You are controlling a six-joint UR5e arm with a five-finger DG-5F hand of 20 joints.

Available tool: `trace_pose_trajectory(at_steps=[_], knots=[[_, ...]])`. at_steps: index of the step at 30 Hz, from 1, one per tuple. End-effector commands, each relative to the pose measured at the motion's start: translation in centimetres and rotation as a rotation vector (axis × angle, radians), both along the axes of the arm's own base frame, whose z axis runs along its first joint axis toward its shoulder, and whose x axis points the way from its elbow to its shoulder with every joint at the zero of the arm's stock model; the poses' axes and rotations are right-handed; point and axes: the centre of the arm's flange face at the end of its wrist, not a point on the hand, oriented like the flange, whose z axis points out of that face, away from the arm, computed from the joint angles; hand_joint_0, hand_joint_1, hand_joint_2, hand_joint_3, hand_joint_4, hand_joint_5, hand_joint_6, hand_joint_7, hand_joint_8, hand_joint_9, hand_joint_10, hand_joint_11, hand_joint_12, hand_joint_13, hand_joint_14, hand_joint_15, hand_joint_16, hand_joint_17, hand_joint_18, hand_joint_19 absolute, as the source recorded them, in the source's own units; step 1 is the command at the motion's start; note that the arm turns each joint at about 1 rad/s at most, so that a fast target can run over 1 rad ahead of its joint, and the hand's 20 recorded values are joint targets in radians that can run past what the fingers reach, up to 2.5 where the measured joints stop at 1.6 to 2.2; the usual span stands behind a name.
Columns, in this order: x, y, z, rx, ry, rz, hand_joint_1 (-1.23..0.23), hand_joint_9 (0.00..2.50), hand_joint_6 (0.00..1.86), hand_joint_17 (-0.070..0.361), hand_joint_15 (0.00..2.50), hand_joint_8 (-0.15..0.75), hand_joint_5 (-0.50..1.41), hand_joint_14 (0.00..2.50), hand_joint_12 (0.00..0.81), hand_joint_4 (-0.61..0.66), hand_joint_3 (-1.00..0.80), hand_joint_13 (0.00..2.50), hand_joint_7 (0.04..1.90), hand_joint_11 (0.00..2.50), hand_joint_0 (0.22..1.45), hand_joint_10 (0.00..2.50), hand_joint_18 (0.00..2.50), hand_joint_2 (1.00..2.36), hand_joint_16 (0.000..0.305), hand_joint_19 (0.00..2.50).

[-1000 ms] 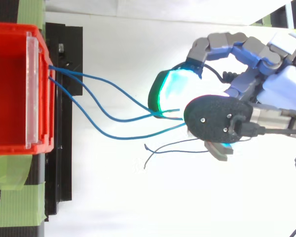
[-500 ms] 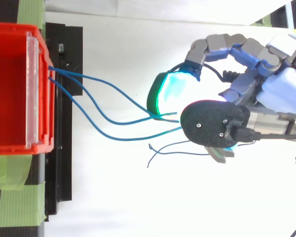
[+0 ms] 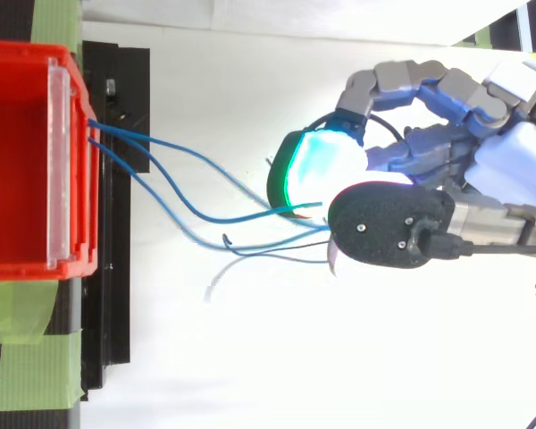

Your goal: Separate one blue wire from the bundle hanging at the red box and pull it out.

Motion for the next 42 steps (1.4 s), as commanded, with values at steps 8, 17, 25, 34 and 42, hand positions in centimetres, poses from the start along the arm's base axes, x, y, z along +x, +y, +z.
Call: trace_pose_trajectory(at_steps=[8, 17, 25, 34, 42], knots=[[-0.02, -0.13, -0.05, 0.000, 0.000, -0.007, -0.83, 0.71, 0.90, 0.166, 0.44, 0.396, -0.07, 0.01, 0.542, -0.12, -0.04, 0.78, 1.15, 0.35, 0.55, 0.01, 0.98, 1.20, 0.074, 0.38], [-0.13, -0.44, 0.01, -0.002, 0.006, -0.011, -0.83, 0.54, 0.89, 0.163, 0.19, 0.372, -0.07, 0.00, 0.501, -0.15, -0.05, 0.52, 1.14, 0.02, 0.54, 0.00, 0.76, 1.23, 0.072, 0.22], [-0.10, -0.69, -0.07, -0.004, 0.009, -0.016, -0.85, 0.48, 0.89, 0.163, 0.18, 0.353, -0.07, 0.00, 0.492, -0.14, -0.06, 0.43, 1.17, 0.00, 0.54, 0.00, 0.66, 1.22, 0.073, 0.19], [-0.20, -0.72, -0.02, -0.075, 0.067, -0.001, -0.85, 0.49, 0.88, 0.162, 0.18, 0.354, -0.07, 0.00, 0.490, -0.14, -0.05, 0.43, 1.18, 0.00, 0.54, 0.00, 0.65, 1.22, 0.072, 0.18], [-0.15, -0.68, -0.02, -0.086, 0.074, 0.004, -0.85, 0.49, 0.88, 0.162, 0.19, 0.355, -0.07, 0.00, 0.492, -0.14, -0.05, 0.43, 1.17, 0.01, 0.54, 0.00, 0.65, 1.22, 0.072, 0.18]])
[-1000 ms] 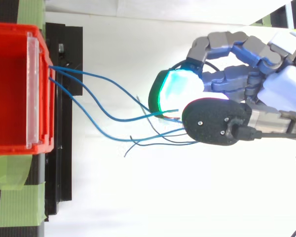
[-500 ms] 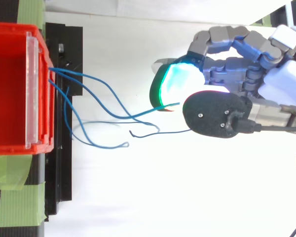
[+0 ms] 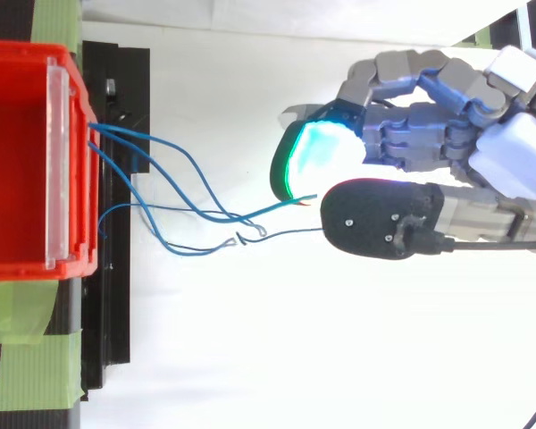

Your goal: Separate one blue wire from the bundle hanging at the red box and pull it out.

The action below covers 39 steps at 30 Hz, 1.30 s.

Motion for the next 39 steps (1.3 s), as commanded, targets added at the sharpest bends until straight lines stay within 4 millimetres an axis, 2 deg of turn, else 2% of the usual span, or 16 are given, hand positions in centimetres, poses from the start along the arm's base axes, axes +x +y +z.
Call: trace_pose_trajectory(at_steps=[1, 34, 39], knots=[[0.0, 0.0, 0.0, -0.002, 0.002, 0.002, -0.85, 0.49, 0.88, 0.162, 0.19, 0.355, -0.07, 0.00, 0.493, -0.14, -0.06, 0.43, 1.17, 0.01, 0.54, 0.00, 0.65, 1.23, 0.072, 0.19], [-0.1, 0.2, 0.0, -0.006, 0.006, 0.000, -0.86, 0.53, 0.88, 0.160, 0.23, 0.360, -0.07, 0.00, 0.486, -0.14, -0.05, 0.47, 1.19, 0.04, 0.54, 0.00, 0.67, 1.22, 0.071, 0.21], [-1.3, 0.7, -0.2, -0.111, 0.173, 0.056, -0.86, 0.53, 0.88, 0.159, 0.23, 0.360, -0.07, 0.00, 0.485, -0.14, -0.06, 0.47, 1.19, 0.05, 0.54, 0.00, 0.67, 1.22, 0.071, 0.21]])
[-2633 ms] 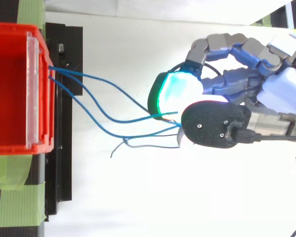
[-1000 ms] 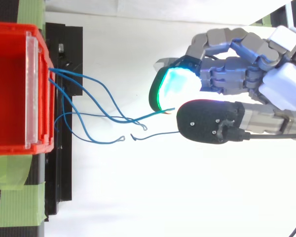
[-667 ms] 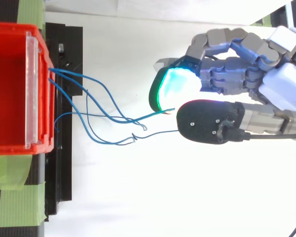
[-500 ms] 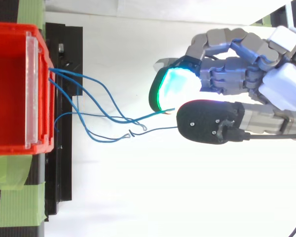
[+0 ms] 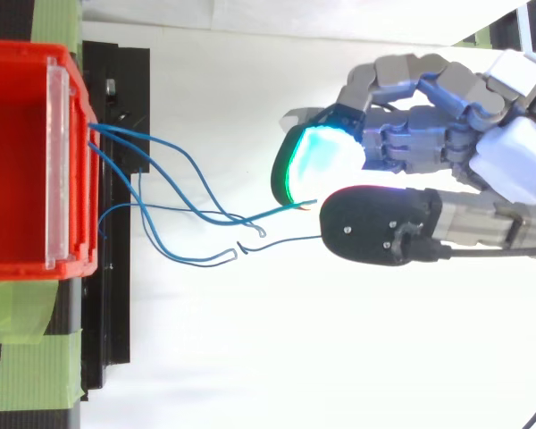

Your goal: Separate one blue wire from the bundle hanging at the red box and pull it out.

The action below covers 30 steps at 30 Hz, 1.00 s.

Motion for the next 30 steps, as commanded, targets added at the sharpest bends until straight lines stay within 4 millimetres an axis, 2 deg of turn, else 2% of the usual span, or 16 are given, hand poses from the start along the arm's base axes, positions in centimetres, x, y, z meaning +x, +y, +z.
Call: trace_pose_trajectory(at_steps=[1, 2, 8, 10, 18, 25, 30], knots=[[-0.9, 0.5, -0.3, -0.087, 0.140, 0.058, -0.86, 0.53, 0.88, 0.159, 0.22, 0.360, -0.07, 0.00, 0.484, -0.14, -0.06, 0.47, 1.19, 0.05, 0.54, 0.00, 0.67, 1.22, 0.071, 0.21], [-0.6, 1.6, -0.6, -0.078, 0.175, 0.173, -0.86, 0.54, 0.88, 0.159, 0.22, 0.360, -0.07, 0.01, 0.485, -0.14, -0.05, 0.47, 1.18, 0.05, 0.54, 0.00, 0.67, 1.22, 0.071, 0.21], [-1.6, 2.0, -3.7, -0.067, 0.178, 0.207, -0.86, 0.54, 0.88, 0.159, 0.22, 0.361, -0.07, 0.01, 0.485, -0.14, -0.05, 0.48, 1.19, 0.05, 0.54, 0.00, 0.67, 1.21, 0.071, 0.20], [-1.2, 2.4, -3.7, -0.059, 0.128, 0.198, -0.86, 0.54, 0.88, 0.159, 0.23, 0.361, -0.07, 0.00, 0.485, -0.14, -0.05, 0.48, 1.19, 0.06, 0.54, 0.00, 0.68, 1.22, 0.071, 0.21], [-1.8, 2.5, -3.8, -0.082, 0.179, 0.200, -0.86, 0.55, 0.88, 0.159, 0.23, 0.363, -0.07, 0.01, 0.486, -0.14, -0.04, 0.48, 1.19, 0.06, 0.54, 0.00, 0.69, 1.21, 0.071, 0.22], [-2.3, 3.5, -3.9, -0.090, 0.206, 0.219, -0.86, 0.56, 0.88, 0.158, 0.23, 0.365, -0.07, 0.01, 0.486, -0.13, -0.05, 0.49, 1.19, 0.06, 0.55, 0.00, 0.70, 1.21, 0.070, 0.22], [-3.3, 3.5, -5.4, -0.069, 0.214, 0.219, -0.86, 0.56, 0.88, 0.159, 0.23, 0.365, -0.07, 0.00, 0.486, -0.13, -0.05, 0.49, 1.19, 0.07, 0.55, 0.00, 0.70, 1.21, 0.071, 0.22]])
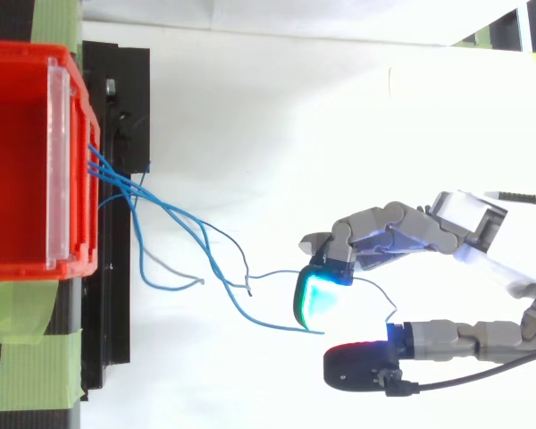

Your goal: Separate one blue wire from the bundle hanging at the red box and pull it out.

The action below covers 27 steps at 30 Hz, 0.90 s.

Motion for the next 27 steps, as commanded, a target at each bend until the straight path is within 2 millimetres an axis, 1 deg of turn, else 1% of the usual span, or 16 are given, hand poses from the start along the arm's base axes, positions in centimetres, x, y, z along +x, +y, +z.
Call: trace_pose_trajectory(at_steps=[1, 5, 8, 9, 12, 27], knots=[[-0.5, 0.2, -0.8, 0.027, -0.008, -0.003, -0.86, 0.56, 0.88, 0.159, 0.23, 0.367, -0.07, 0.01, 0.486, -0.14, -0.05, 0.49, 1.19, 0.07, 0.55, 0.00, 0.70, 1.21, 0.071, 0.22], [-0.6, 0.7, -1.0, 0.033, -0.010, 0.004, -0.87, 0.56, 0.88, 0.159, 0.23, 0.365, -0.07, 0.01, 0.484, -0.14, -0.05, 0.49, 1.19, 0.07, 0.55, 0.00, 0.70, 1.21, 0.071, 0.22], [-1.4, 0.9, -2.4, 0.033, 0.000, 0.014, -0.86, 0.57, 0.88, 0.159, 0.23, 0.367, -0.07, 0.01, 0.484, -0.14, -0.04, 0.49, 1.19, 0.07, 0.55, 0.00, 0.70, 1.20, 0.070, 0.22], [-1.4, 1.1, -2.5, 0.044, -0.012, 0.016, -0.86, 0.57, 0.88, 0.159, 0.23, 0.366, -0.07, 0.01, 0.485, -0.14, -0.04, 0.49, 1.19, 0.07, 0.55, 0.00, 0.70, 1.20, 0.070, 0.22], [-1.1, 1.5, -2.5, 0.061, -0.043, 0.020, -0.86, 0.57, 0.88, 0.159, 0.23, 0.366, -0.07, 0.01, 0.485, -0.14, -0.04, 0.49, 1.19, 0.07, 0.55, 0.00, 0.70, 1.20, 0.071, 0.22], [0.2, 2.3, -2.3, 0.124, -0.154, 0.028, -0.86, 0.57, 0.88, 0.159, 0.24, 0.368, -0.07, 0.01, 0.483, -0.14, -0.04, 0.49, 1.19, 0.07, 0.55, 0.00, 0.70, 1.20, 0.071, 0.22]])
